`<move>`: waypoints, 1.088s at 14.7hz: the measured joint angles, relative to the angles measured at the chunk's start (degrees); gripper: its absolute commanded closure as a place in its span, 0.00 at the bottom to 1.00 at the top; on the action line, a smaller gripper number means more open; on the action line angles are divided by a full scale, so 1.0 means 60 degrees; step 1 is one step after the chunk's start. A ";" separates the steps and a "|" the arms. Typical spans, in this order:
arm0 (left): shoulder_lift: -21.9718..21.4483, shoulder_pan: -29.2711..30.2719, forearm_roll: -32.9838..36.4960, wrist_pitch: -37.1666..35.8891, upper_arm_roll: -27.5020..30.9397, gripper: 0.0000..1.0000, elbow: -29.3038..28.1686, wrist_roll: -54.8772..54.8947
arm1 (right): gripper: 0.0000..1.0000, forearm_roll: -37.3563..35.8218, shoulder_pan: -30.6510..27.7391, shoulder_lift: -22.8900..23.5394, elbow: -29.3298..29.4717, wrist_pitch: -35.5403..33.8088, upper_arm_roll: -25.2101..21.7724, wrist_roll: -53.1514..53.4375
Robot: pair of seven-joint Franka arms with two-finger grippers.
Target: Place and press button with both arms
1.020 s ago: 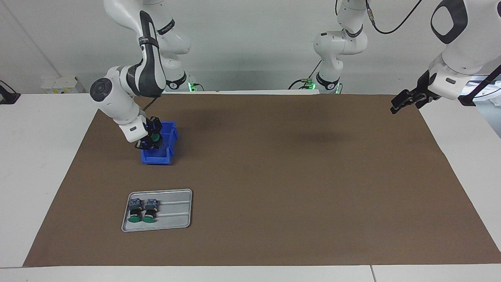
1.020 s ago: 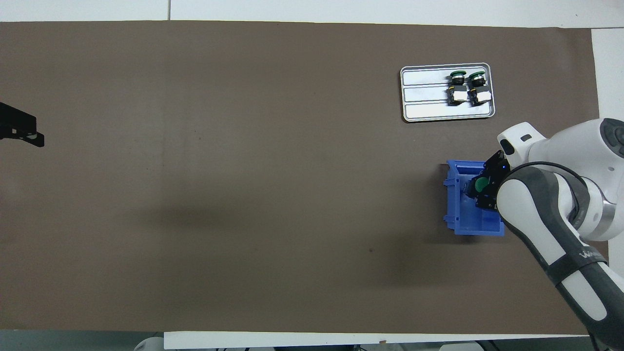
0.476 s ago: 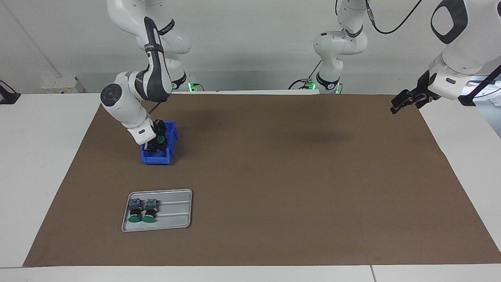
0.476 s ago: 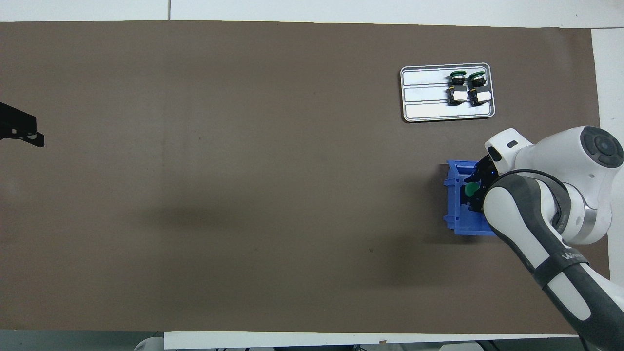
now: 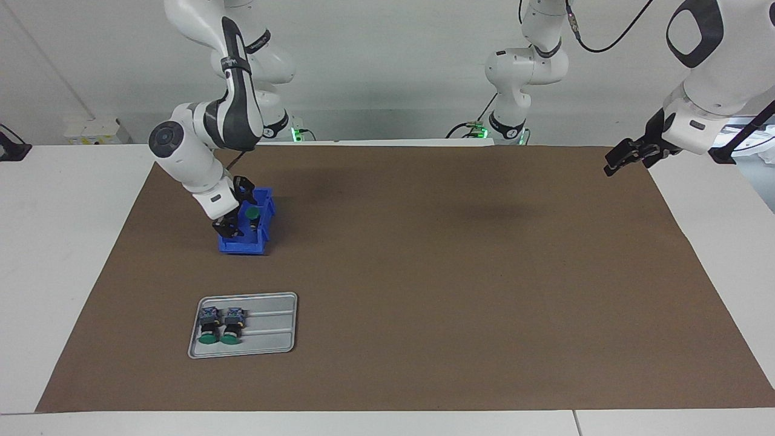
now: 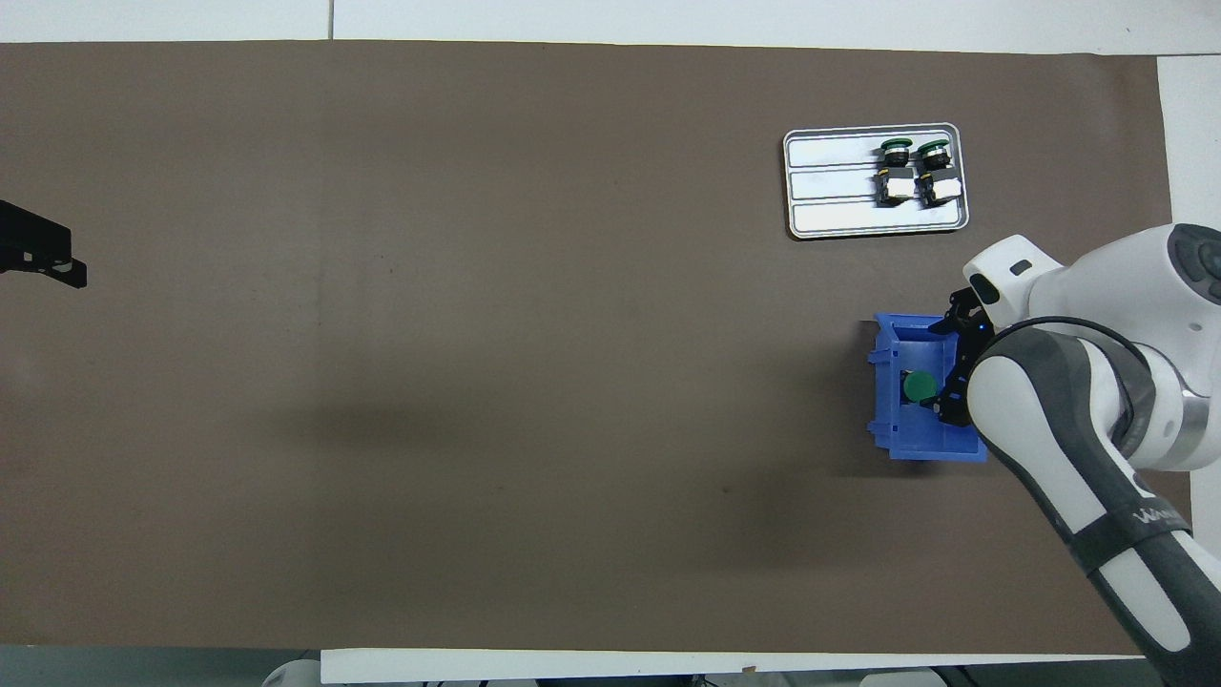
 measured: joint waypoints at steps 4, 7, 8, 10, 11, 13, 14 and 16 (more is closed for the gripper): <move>0.0000 0.0000 0.0000 0.0000 0.0000 0.00 0.0000 0.0000 | 0.00 -0.0025 0.0000 -0.0900 0.1571 -0.2321 -0.0013 0.2454; 0.0000 0.0000 0.0000 0.0000 0.0000 0.00 0.0000 0.0000 | 0.00 -0.0041 -0.0019 -0.1052 0.3087 -0.3548 -0.0028 0.5057; 0.0000 0.0000 0.0000 0.0000 0.0000 0.00 0.0000 0.0000 | 0.00 -0.0047 -0.0042 -0.1004 0.3519 -0.3822 -0.0036 0.5921; 0.0000 0.0000 0.0000 0.0000 0.0000 0.00 0.0000 0.0000 | 0.00 -0.0161 -0.0112 -0.0762 0.4369 -0.4167 -0.0048 0.7391; 0.0000 0.0000 0.0000 0.0000 0.0000 0.00 0.0000 0.0000 | 0.00 -0.0466 -0.0125 -0.0574 0.4813 -0.4188 -0.0052 0.7973; 0.0000 0.0000 0.0000 0.0000 0.0000 0.00 0.0000 0.0000 | 0.00 -0.0997 -0.0135 -0.0116 0.5772 -0.4303 -0.0063 0.8870; 0.0000 0.0000 0.0000 0.0000 0.0000 0.00 0.0000 0.0000 | 0.00 -0.1175 -0.0139 0.0139 0.6243 -0.4492 -0.0071 0.9236; 0.0000 0.0000 0.0000 0.0000 0.0000 0.00 0.0000 0.0000 | 0.00 -0.1398 -0.0143 0.0467 0.6759 -0.4973 -0.0078 1.0061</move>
